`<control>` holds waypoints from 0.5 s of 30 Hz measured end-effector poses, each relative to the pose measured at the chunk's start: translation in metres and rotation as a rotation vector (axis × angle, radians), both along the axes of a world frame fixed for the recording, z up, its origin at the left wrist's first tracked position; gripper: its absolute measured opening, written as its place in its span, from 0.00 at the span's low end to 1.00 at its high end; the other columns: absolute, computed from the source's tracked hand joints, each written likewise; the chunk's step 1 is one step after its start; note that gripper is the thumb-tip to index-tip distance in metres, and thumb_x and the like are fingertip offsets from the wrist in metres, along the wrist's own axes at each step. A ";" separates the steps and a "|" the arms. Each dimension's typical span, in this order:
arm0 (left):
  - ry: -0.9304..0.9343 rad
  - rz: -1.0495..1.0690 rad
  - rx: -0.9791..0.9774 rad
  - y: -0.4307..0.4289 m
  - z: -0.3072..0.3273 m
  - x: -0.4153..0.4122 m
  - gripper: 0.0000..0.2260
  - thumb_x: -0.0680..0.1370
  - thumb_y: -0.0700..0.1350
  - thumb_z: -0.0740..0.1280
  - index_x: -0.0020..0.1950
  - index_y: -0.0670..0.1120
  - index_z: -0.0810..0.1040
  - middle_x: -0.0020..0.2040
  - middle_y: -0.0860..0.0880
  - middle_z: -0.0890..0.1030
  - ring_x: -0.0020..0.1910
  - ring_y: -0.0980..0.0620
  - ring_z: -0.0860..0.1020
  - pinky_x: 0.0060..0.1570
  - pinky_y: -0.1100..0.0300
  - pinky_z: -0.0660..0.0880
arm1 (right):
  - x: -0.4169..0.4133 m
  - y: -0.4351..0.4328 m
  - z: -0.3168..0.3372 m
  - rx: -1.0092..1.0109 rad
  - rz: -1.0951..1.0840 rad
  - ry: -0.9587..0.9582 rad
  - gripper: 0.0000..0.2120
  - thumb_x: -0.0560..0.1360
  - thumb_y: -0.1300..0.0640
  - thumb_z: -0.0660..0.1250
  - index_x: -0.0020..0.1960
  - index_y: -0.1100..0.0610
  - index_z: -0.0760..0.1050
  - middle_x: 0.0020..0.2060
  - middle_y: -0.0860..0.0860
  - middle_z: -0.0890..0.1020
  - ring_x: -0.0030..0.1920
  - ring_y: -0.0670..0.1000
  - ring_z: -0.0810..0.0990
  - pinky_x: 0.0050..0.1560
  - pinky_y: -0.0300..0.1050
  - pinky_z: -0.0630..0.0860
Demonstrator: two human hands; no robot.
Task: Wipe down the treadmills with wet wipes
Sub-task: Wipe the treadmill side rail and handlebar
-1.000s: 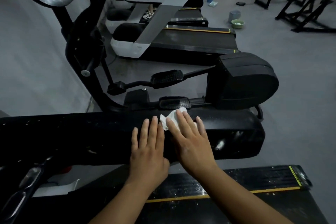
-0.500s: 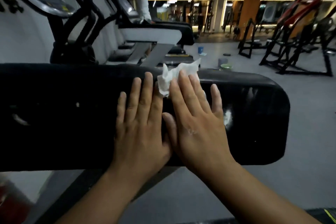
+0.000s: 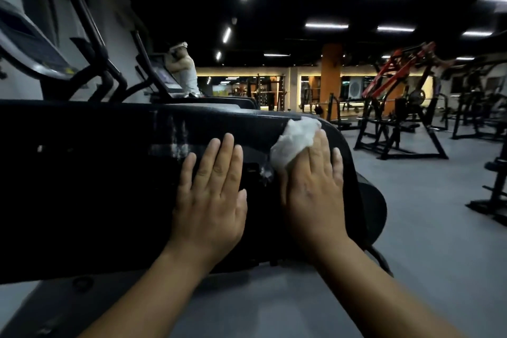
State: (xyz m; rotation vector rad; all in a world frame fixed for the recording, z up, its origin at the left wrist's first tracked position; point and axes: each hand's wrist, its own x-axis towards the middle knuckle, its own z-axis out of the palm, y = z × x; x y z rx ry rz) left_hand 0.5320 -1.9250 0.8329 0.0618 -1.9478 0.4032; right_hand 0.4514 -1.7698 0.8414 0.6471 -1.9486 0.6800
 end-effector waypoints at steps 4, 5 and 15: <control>0.048 0.008 -0.050 -0.004 -0.004 -0.005 0.28 0.82 0.51 0.57 0.80 0.39 0.62 0.80 0.40 0.61 0.80 0.42 0.59 0.77 0.40 0.55 | -0.001 0.001 0.023 -0.201 0.228 0.132 0.24 0.79 0.60 0.64 0.73 0.57 0.60 0.70 0.59 0.71 0.72 0.59 0.68 0.72 0.62 0.66; 0.052 0.010 -0.056 -0.004 -0.005 -0.005 0.28 0.82 0.51 0.57 0.80 0.39 0.62 0.80 0.40 0.61 0.80 0.42 0.59 0.77 0.40 0.55 | -0.004 0.006 0.024 -0.208 0.252 0.172 0.25 0.79 0.62 0.63 0.74 0.56 0.61 0.67 0.58 0.73 0.69 0.58 0.71 0.69 0.60 0.70; 0.082 0.020 -0.080 -0.005 -0.006 -0.008 0.28 0.82 0.49 0.56 0.80 0.39 0.61 0.81 0.40 0.60 0.80 0.41 0.59 0.78 0.40 0.54 | -0.005 -0.018 -0.007 0.039 0.323 0.196 0.26 0.84 0.53 0.56 0.80 0.54 0.58 0.79 0.62 0.58 0.81 0.61 0.52 0.80 0.57 0.53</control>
